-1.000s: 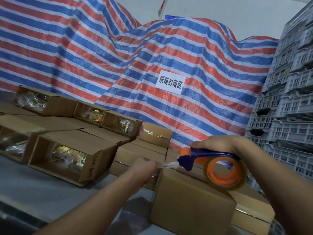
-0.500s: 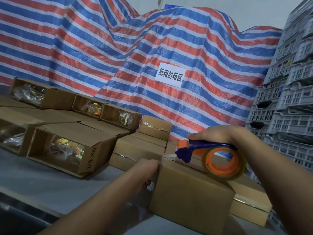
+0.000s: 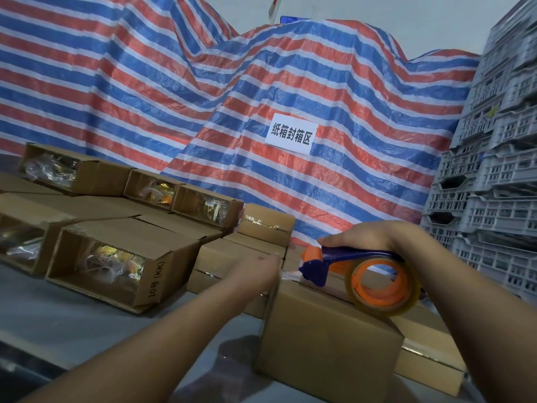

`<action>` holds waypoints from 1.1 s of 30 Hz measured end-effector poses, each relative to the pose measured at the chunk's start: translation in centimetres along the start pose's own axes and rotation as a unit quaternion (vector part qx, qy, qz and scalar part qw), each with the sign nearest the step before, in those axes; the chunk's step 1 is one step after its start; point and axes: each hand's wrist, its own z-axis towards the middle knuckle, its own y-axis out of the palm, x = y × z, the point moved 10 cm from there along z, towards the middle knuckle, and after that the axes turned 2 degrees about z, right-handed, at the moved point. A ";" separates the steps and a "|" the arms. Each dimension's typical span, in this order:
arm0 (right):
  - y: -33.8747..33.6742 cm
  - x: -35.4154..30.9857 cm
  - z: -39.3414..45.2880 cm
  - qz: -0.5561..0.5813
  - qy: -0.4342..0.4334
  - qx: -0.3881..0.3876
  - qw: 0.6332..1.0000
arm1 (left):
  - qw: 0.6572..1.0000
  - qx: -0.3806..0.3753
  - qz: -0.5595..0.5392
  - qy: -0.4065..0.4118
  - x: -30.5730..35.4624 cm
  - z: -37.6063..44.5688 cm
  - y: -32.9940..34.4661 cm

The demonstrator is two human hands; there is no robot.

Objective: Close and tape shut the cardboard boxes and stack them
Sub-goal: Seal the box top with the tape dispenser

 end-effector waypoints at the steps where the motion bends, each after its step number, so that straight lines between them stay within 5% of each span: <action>1: -0.1 0.1 0.0 0.000 0.001 0.002 1.000 | 1.000 -0.014 0.009 -0.002 0.4 0.0 0.5; 10: -0.1 -0.9 0.5 -0.070 0.008 0.015 0.997 | 0.995 -0.079 0.019 -0.056 -1.3 0.1 2.6; 26: -2.5 6.2 -1.9 -0.194 0.107 0.030 0.975 | 0.994 -0.075 0.049 -0.066 -1.8 0.8 2.5; 29: -2.2 6.4 -1.8 -0.167 0.118 0.026 0.978 | 0.989 -0.030 0.145 0.019 0.8 1.2 1.6; 33: -1.9 6.7 -1.8 -0.145 0.119 0.016 0.982 | 0.944 0.035 0.234 0.232 7.3 -1.4 1.8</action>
